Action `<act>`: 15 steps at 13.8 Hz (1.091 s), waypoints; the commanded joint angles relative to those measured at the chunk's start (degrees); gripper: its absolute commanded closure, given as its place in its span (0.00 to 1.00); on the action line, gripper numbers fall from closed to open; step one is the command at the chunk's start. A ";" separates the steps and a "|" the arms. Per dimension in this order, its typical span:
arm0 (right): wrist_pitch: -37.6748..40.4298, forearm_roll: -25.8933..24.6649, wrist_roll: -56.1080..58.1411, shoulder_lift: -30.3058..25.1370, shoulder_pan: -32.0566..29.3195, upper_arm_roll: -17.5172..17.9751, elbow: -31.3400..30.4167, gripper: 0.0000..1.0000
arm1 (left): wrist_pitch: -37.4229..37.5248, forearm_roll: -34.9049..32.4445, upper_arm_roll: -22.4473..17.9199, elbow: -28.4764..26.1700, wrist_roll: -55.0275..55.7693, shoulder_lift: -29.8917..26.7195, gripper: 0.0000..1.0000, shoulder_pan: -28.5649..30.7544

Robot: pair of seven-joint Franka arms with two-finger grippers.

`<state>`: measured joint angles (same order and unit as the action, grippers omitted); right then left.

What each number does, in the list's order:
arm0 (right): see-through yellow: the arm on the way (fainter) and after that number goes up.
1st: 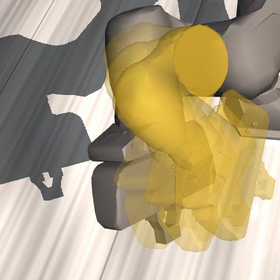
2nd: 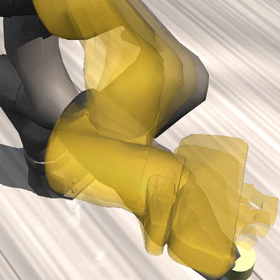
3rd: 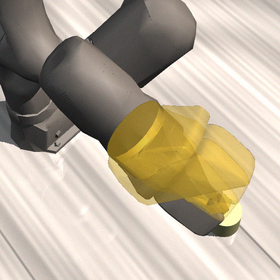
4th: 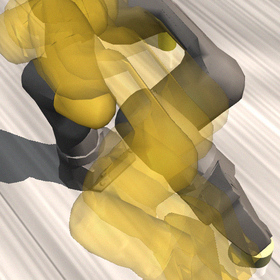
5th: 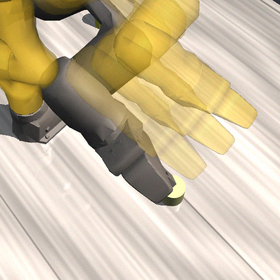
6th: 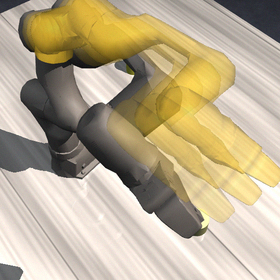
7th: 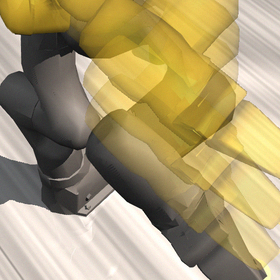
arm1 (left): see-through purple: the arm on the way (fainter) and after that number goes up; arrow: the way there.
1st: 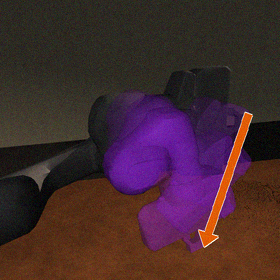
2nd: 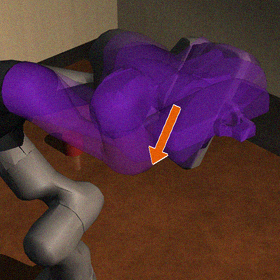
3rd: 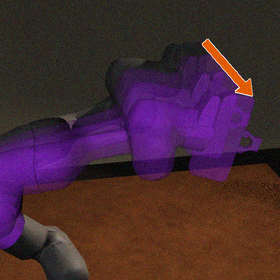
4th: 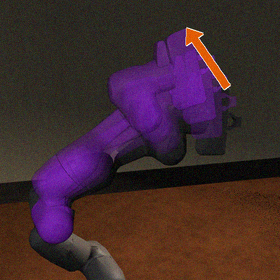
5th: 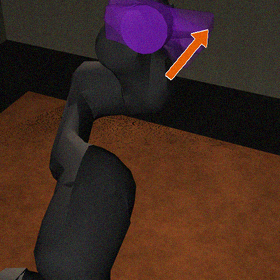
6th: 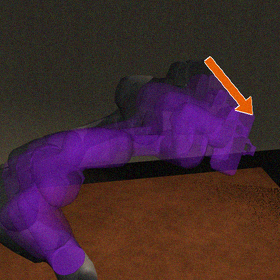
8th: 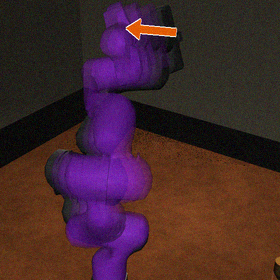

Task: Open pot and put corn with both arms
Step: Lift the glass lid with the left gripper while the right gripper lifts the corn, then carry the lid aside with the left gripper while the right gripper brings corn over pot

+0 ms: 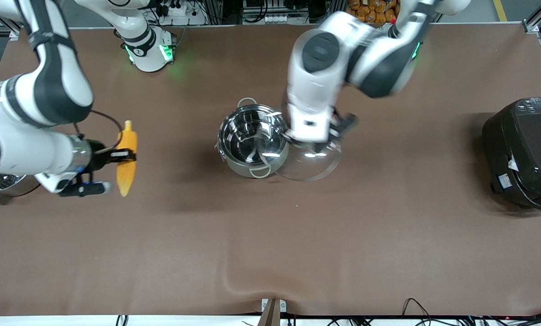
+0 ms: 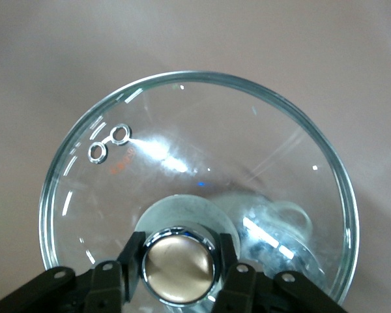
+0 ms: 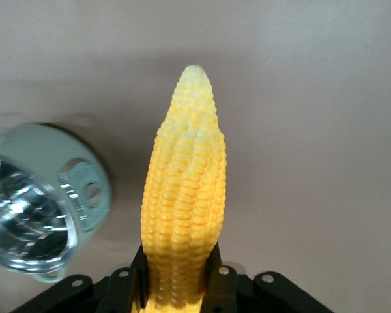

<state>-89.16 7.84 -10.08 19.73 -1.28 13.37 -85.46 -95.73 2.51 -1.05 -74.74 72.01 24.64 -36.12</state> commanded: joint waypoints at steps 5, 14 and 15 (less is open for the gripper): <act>-0.57 -4.31 -24.79 -1.63 10.04 6.75 2.49 0.70 | -8.74 -0.58 1.05 -20.50 -20.58 -6.52 1.00 18.26; -21.39 -10.20 -46.25 2.94 23.68 6.58 -6.20 0.70 | -34.32 -4.35 0.97 -45.21 -24.38 -7.85 1.00 23.73; -23.93 -10.65 -46.96 3.03 24.73 6.58 -8.13 0.70 | -36.78 -5.58 1.05 -47.15 -25.33 -7.85 1.00 24.86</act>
<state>-109.46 -0.69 -54.28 22.87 21.69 20.18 -90.68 -128.77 -0.78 -0.88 -116.25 48.30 20.87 -12.92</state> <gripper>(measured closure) 0.643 0.498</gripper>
